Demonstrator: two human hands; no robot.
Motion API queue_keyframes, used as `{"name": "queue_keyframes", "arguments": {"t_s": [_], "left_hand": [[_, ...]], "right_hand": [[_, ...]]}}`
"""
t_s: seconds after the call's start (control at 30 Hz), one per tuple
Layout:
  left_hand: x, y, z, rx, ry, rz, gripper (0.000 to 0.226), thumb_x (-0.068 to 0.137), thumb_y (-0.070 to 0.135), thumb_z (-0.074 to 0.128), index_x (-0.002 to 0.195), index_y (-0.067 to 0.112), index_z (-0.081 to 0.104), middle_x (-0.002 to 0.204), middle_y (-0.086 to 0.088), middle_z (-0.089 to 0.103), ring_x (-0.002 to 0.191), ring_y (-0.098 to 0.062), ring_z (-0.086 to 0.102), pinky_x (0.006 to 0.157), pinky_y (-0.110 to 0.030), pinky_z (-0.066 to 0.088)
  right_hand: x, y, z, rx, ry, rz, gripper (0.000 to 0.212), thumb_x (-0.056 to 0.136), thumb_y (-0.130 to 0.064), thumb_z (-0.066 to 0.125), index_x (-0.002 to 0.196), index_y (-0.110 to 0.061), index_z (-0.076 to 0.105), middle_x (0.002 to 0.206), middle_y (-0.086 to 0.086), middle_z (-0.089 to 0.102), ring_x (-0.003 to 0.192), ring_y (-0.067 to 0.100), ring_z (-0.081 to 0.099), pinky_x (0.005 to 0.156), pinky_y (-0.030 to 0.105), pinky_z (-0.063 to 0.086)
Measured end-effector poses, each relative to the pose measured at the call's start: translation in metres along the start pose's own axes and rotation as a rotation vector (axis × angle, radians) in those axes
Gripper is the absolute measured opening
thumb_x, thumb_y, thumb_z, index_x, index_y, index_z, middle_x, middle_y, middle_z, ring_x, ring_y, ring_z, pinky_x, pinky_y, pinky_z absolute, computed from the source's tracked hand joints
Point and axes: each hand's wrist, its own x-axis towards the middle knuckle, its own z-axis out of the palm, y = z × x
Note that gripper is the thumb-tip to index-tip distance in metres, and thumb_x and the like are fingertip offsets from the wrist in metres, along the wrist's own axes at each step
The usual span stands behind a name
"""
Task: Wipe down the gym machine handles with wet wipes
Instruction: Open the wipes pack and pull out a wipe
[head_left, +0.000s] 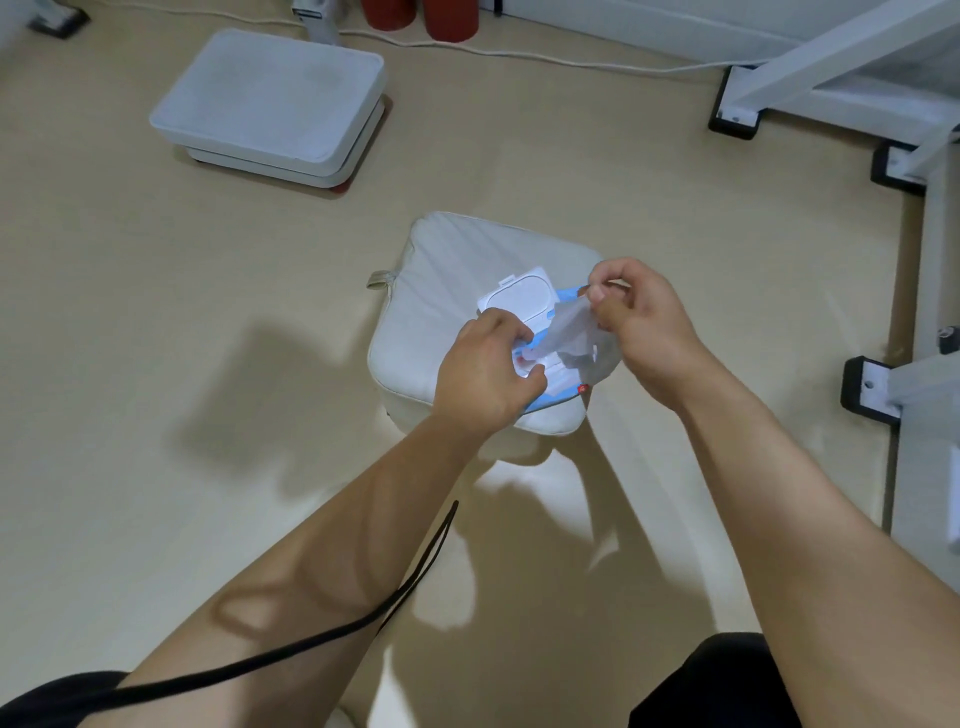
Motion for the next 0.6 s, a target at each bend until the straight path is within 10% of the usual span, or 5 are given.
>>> {"name": "queue_keyframes", "arguments": {"t_s": [0.27,0.6], "left_hand": [[0.000,0.011,-0.003,0.082,-0.056,-0.010,0.032,0.083,0.031,0.068,0.111,0.015,0.069,0.113,0.004,0.060,0.103,-0.019,0.057,0.081,-0.034,0.052],[0.002,0.030,0.001,0.308,-0.060,-0.014,0.029,0.084,0.028,0.061,0.105,0.009,0.067,0.111,-0.004,0.057,0.099,-0.027,0.055,0.068,-0.040,0.054]], "right_hand": [[-0.011,-0.026,-0.023,0.509,0.142,0.020,0.023,0.103,0.003,0.038,0.098,-0.016,0.050,0.082,0.003,0.055,0.060,0.019,0.051,0.071,0.037,0.050],[-0.017,-0.055,-0.038,1.071,-0.057,-0.064,0.026,0.102,0.002,0.034,0.093,-0.019,0.047,0.075,0.000,0.051,0.051,0.006,0.036,0.050,0.019,0.035]]}}
